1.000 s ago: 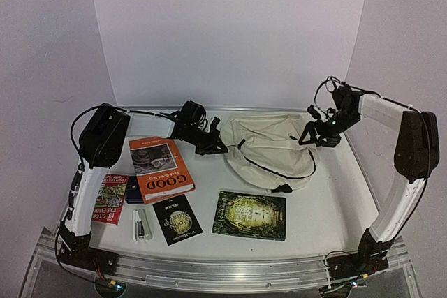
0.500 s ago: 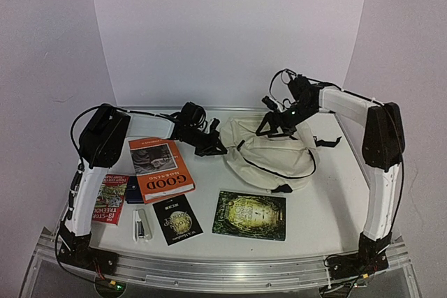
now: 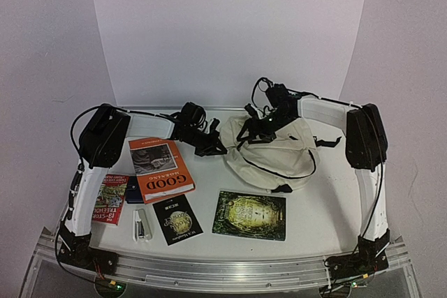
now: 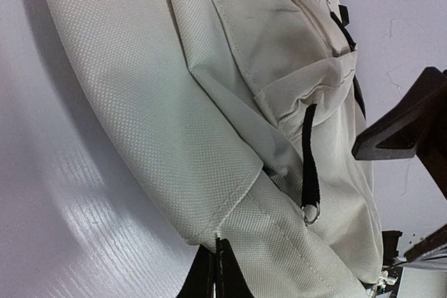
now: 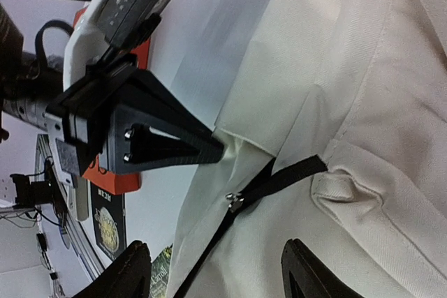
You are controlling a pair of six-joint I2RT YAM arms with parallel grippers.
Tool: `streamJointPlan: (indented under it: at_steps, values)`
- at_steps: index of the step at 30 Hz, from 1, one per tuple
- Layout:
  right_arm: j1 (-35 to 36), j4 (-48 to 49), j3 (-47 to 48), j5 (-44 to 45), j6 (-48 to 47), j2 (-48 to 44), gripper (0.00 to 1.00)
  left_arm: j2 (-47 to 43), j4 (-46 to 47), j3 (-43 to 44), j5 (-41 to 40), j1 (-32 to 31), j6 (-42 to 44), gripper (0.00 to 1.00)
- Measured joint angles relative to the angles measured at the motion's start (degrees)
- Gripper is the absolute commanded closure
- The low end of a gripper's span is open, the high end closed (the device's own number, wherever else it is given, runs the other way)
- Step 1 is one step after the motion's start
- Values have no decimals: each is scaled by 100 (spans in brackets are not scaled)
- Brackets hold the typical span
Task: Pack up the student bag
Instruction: Unzip the student bag at the center of the board.
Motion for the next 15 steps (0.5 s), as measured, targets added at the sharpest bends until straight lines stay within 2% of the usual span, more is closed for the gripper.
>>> streamJointPlan:
  at_steps: [15]
  values:
    - [-4,581,322,207,770,767,42,0,-4,-72,-53,7,-13,100]
